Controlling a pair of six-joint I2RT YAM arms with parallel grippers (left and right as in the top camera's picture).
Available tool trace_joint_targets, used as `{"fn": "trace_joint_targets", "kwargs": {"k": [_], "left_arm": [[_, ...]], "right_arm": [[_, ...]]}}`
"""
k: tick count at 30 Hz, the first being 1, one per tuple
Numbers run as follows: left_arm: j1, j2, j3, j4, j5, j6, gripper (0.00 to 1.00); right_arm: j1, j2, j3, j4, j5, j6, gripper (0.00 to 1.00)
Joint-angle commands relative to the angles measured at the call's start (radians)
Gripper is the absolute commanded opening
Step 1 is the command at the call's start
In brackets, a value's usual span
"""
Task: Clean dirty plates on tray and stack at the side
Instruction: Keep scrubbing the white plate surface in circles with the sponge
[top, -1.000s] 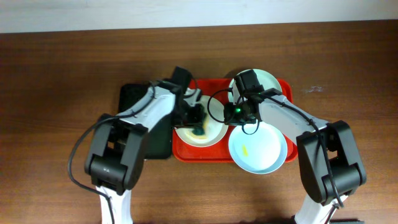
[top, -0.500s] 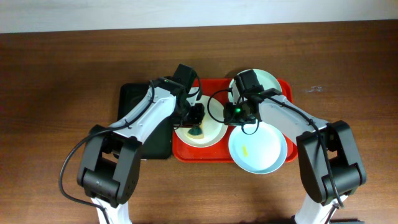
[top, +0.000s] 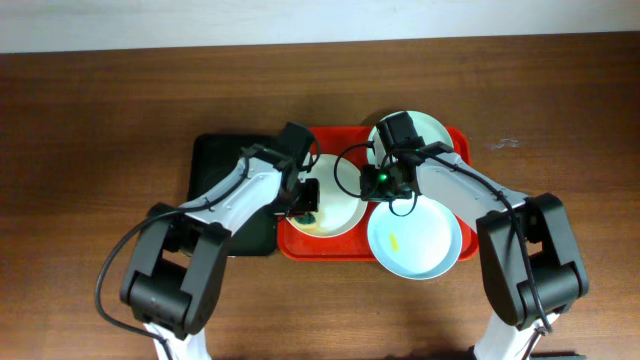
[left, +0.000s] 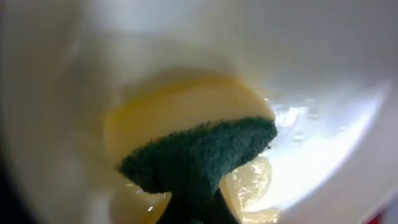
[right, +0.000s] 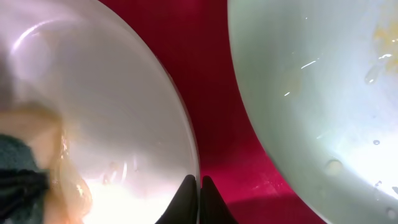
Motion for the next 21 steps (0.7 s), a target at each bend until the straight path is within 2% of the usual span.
{"fn": "trace_joint_targets", "kwargs": {"k": [1, 3, 8, 10, 17, 21], "left_arm": [[-0.025, 0.015, -0.031, 0.081, 0.248, -0.022, 0.00], [-0.026, 0.015, -0.031, 0.145, 0.300, -0.035, 0.00], [-0.021, 0.015, -0.029, 0.273, 0.277, -0.065, 0.00], [0.002, 0.003, -0.002, 0.236, 0.206, -0.064, 0.00], [0.055, -0.055, 0.171, -0.043, -0.047, 0.003, 0.00], [0.051, -0.047, 0.183, -0.060, -0.085, 0.014, 0.00]], "right_arm": [[0.013, 0.011, -0.003, 0.007, -0.052, -0.010, 0.04], [0.013, 0.011, -0.003, 0.007, -0.052, -0.010, 0.04], [0.013, 0.011, -0.003, 0.007, -0.052, -0.010, 0.04], [0.013, 0.011, -0.003, 0.007, -0.052, -0.010, 0.04], [0.013, 0.011, -0.003, 0.008, -0.052, -0.010, 0.04], [0.013, 0.011, -0.003, 0.008, -0.052, -0.010, 0.04]]}}
